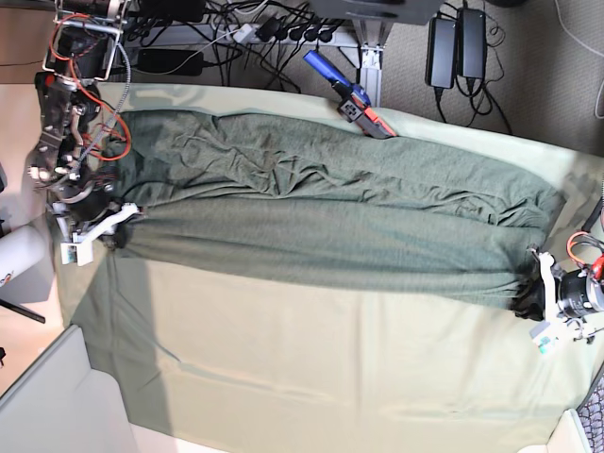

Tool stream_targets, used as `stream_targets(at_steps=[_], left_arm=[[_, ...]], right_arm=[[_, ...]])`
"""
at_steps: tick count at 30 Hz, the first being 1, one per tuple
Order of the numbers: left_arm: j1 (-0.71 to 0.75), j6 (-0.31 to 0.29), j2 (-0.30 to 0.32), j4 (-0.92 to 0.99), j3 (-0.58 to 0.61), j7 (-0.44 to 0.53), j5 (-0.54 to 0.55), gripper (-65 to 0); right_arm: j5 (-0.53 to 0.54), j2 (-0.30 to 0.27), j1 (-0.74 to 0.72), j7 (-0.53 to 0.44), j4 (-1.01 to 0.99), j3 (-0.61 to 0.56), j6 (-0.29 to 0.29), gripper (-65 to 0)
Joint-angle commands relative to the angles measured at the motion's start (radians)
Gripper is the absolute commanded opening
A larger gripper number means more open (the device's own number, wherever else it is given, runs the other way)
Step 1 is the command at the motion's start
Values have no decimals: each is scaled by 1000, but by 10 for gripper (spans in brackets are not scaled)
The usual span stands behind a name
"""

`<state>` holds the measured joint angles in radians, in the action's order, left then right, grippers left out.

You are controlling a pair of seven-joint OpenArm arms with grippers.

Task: Fold the T-shirt properly
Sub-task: 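Release the shirt ends and reposition both grippers at the strip ends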

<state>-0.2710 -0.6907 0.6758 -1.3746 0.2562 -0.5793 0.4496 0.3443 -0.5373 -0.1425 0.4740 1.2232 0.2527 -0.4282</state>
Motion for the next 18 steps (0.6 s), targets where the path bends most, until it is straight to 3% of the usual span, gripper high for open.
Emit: stream_targets(at_steps=[1,10,18], left_arm=[[-10,-7,32,-35,-8,3,19,-650],[147,-7,56,-269,-28,2,19,-650],[236,-7,56,-302,-105,-6,-13,-650]], right_arm=[[14,-32,-9,-22,24,8,-14,-650],[38,-53,84,-33,83,49,-14,-650],[51,-53,202,-34,183,126,-13,-650]])
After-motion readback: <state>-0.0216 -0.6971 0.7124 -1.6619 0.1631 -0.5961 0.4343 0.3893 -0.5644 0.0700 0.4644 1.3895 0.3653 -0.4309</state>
